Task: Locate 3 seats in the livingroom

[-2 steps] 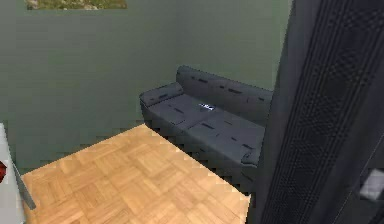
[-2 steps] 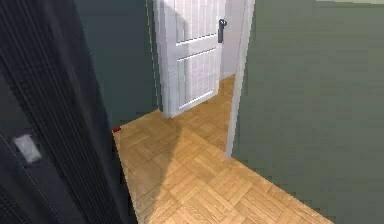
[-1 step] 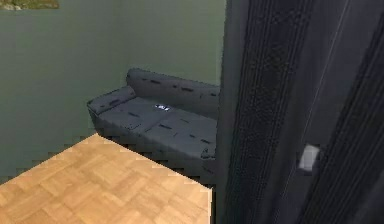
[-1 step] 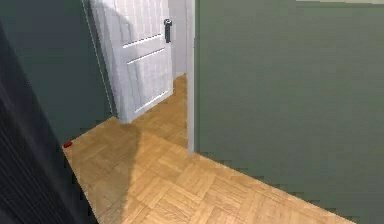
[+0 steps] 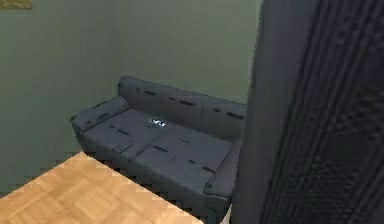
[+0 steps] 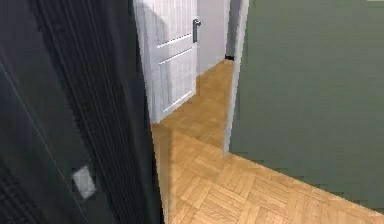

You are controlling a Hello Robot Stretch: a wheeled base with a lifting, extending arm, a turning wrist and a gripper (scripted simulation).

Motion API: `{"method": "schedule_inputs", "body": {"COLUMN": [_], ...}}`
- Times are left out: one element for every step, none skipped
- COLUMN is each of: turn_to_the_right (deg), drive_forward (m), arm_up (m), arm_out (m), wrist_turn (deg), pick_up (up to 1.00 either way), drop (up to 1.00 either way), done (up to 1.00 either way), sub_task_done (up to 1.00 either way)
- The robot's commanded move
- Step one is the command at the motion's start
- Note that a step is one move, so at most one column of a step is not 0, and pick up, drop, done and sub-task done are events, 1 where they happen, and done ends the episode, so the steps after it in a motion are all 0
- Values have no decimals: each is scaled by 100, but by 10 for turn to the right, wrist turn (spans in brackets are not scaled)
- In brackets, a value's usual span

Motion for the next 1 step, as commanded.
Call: {"method": "schedule_inputs", "body": {"turn_to_the_right": [-90], "drive_forward": [0], "arm_up": [0], "arm_out": [0], "wrist_turn": [0], "pick_up": [0], "drop": [0], "done": [0], "sub_task_done": [0]}}
